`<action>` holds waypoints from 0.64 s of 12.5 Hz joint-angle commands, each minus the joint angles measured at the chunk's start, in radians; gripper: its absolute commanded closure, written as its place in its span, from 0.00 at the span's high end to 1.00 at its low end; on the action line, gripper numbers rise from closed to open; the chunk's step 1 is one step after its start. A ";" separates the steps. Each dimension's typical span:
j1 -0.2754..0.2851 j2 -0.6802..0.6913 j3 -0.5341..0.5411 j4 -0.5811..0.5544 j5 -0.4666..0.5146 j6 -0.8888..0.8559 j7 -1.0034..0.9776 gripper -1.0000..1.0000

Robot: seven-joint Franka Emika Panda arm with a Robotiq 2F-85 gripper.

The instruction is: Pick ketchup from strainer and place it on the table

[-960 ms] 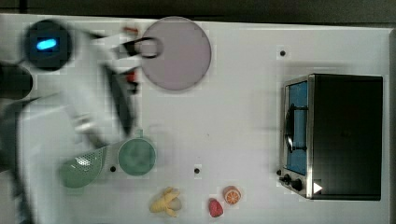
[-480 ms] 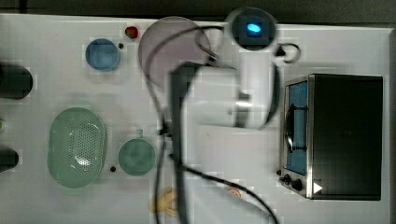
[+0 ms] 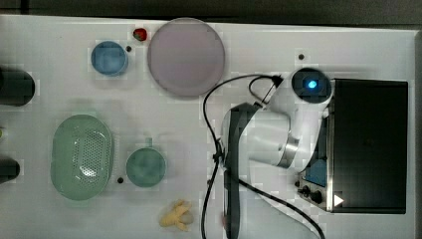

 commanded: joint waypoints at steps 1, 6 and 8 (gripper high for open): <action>0.074 -0.012 0.079 -0.081 0.009 0.123 -0.039 0.61; 0.079 0.049 0.115 -0.134 0.009 0.241 -0.034 0.85; 0.079 0.025 0.117 -0.126 0.009 0.233 -0.035 1.00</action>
